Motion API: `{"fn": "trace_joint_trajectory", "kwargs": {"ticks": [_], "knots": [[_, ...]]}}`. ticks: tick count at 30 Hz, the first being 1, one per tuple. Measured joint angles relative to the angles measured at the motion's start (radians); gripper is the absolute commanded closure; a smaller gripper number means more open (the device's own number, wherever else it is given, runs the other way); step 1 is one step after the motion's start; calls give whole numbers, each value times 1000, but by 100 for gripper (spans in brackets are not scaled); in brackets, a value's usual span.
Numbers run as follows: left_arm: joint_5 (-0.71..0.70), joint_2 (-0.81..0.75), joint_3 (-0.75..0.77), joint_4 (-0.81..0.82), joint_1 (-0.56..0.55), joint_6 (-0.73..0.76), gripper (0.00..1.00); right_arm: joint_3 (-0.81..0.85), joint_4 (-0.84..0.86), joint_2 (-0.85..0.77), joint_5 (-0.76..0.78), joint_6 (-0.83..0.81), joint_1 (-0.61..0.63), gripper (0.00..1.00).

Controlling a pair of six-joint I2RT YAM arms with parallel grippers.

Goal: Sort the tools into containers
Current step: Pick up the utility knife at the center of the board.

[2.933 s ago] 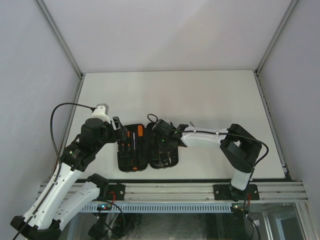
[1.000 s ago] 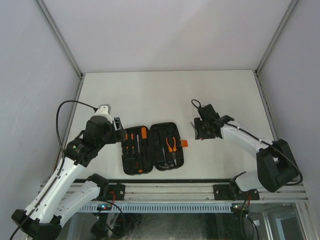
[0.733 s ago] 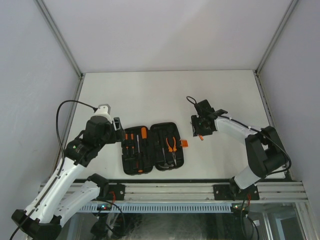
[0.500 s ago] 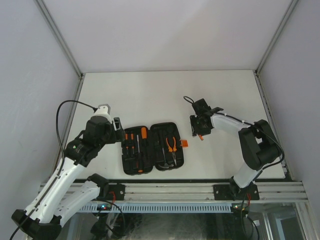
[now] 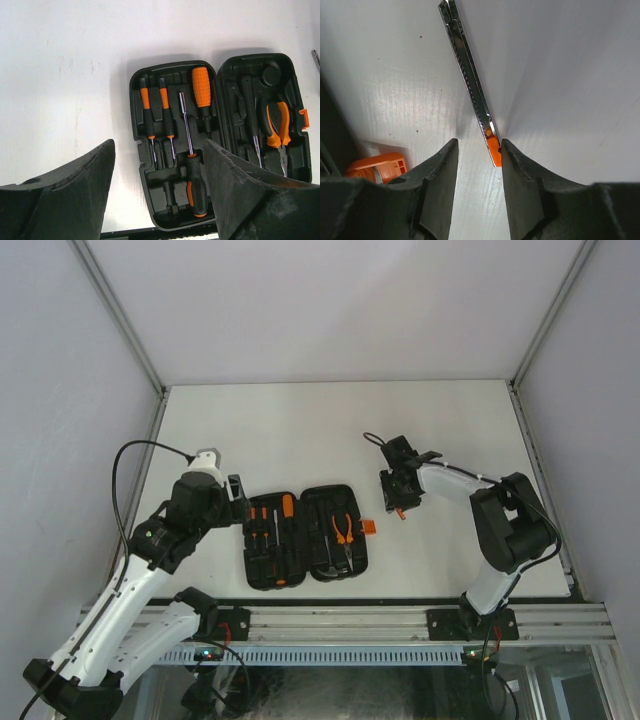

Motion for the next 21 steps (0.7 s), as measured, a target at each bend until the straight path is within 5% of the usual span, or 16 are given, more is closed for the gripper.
{"fn": "trace_joint_trajectory", "kwargs": {"ticks": [21], "knots": [[10,0,0,1,0,0,25,0,-16,-7,10,-24,-23,65]]}}
